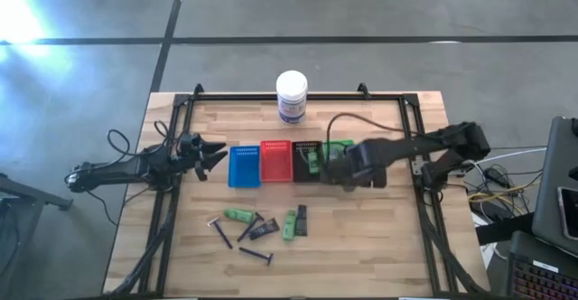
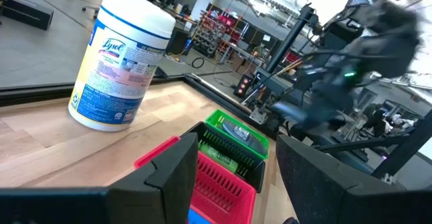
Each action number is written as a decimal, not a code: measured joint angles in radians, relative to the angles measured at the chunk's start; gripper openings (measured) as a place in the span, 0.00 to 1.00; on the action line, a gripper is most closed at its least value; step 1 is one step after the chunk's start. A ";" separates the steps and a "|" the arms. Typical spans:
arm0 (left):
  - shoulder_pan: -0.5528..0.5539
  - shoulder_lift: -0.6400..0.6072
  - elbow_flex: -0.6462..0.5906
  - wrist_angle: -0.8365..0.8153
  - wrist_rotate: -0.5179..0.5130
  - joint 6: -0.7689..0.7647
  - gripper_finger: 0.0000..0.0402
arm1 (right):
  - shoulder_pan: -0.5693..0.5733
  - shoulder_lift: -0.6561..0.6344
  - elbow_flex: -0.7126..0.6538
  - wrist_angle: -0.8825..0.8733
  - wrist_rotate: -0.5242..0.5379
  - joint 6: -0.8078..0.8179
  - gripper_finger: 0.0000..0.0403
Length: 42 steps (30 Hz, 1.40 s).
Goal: Pick & Place Travel size toiletries
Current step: Put the black deodorant into the green basket, then put the blue shaving cream into the red basket
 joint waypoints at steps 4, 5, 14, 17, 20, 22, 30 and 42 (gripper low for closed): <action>0.000 0.000 0.000 0.000 0.000 0.000 0.51 | -0.114 -0.058 -0.146 0.111 -0.018 -0.102 0.50; 0.000 0.000 0.000 0.000 0.000 0.000 0.51 | -0.138 -0.067 -0.166 0.131 -0.018 -0.132 0.50; 0.000 0.000 0.000 0.000 0.000 0.000 0.51 | -0.299 -0.066 -0.288 0.264 -0.096 -0.379 0.51; 0.000 0.000 0.000 0.000 0.000 0.000 0.51 | -0.317 -0.066 -0.323 0.332 -0.103 -0.401 0.51; 0.000 0.000 0.000 0.000 0.000 0.000 0.51 | -0.324 -0.066 -0.339 0.327 -0.111 -0.437 0.53; 0.000 0.000 0.000 0.000 0.000 0.000 0.51 | -0.324 -0.066 -0.342 0.332 -0.113 -0.445 0.56; 0.000 0.000 0.000 0.000 0.000 0.000 0.51 | -0.323 -0.066 -0.331 0.320 -0.119 -0.490 0.72; 0.000 0.000 0.000 0.000 0.000 0.000 0.51 | -0.208 -0.068 -0.168 0.230 -0.098 -0.526 0.85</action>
